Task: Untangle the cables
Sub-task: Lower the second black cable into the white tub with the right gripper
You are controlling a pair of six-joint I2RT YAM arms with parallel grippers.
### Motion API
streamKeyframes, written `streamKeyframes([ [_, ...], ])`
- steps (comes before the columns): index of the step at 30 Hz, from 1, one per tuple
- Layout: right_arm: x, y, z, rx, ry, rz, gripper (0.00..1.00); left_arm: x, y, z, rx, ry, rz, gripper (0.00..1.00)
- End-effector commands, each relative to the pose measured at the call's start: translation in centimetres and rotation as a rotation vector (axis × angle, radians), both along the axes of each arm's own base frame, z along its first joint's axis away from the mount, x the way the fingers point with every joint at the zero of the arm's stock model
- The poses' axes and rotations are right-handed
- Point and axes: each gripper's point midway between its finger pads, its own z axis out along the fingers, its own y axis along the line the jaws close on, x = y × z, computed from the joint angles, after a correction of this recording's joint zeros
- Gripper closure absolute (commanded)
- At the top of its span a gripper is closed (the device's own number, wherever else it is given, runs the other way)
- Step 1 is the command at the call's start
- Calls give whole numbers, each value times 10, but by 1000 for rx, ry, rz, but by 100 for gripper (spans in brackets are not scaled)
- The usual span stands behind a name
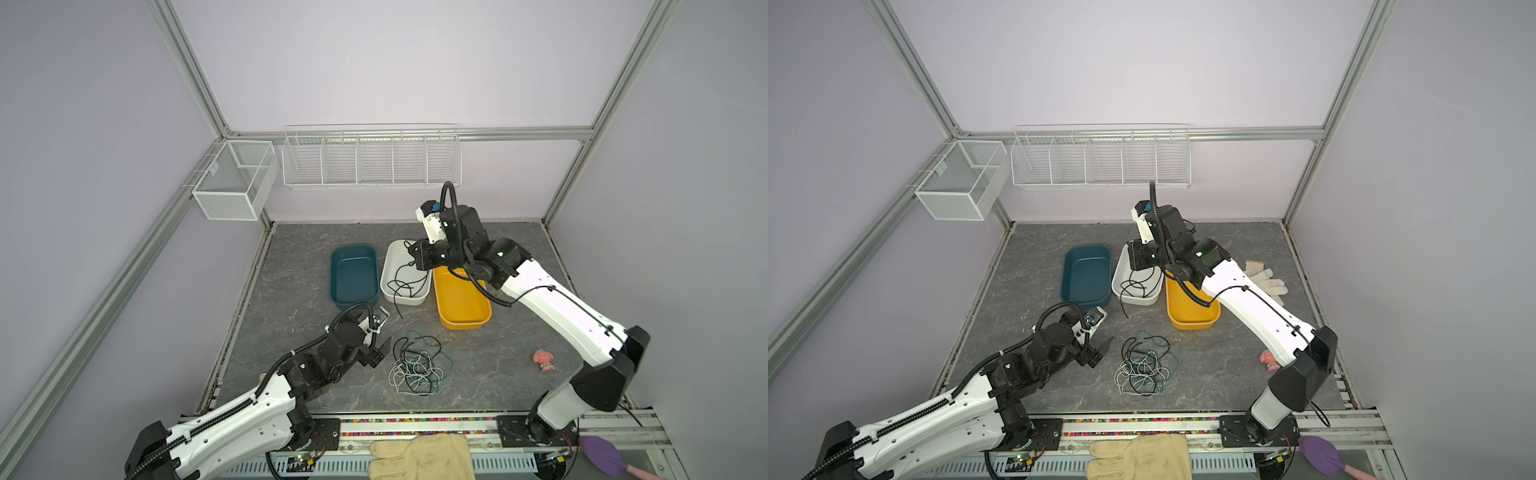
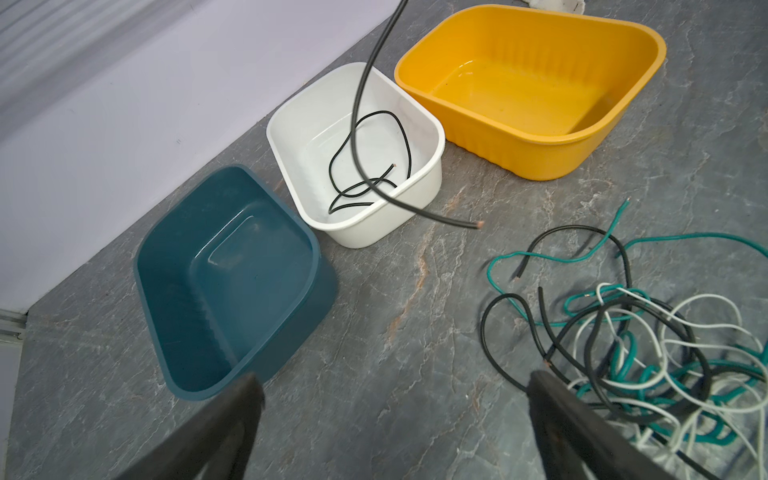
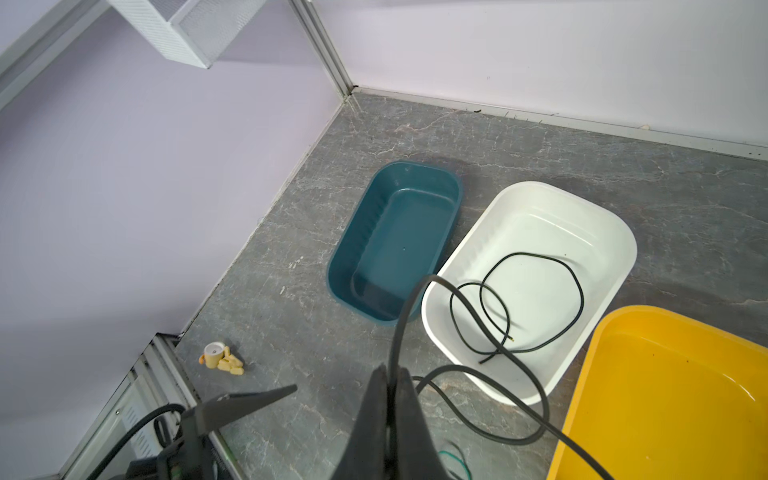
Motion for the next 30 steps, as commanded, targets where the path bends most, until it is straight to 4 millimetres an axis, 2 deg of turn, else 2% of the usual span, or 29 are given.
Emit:
streamKeyframes([
  [1, 20, 9, -3, -17, -29, 24, 93, -4, -1, -2, 14, -3, -32, 1],
  [9, 67, 26, -36, -39, 0, 36, 93, -5, 0, 0, 5, -12, -33, 1],
  [16, 106, 16, -65, 2, 70, -16, 93, -6, 0, 0, 3, -13, -37, 1],
  [21, 128, 5, -102, -33, 122, -73, 93, -6, 0, -1, 6, -13, -38, 1],
  [26, 140, 1, -138, -81, 164, -103, 93, -6, 0, -1, 7, -12, -38, 1],
  [30, 138, 5, -161, -94, 215, -88, 93, -5, 0, -1, 8, -16, -37, 1],
])
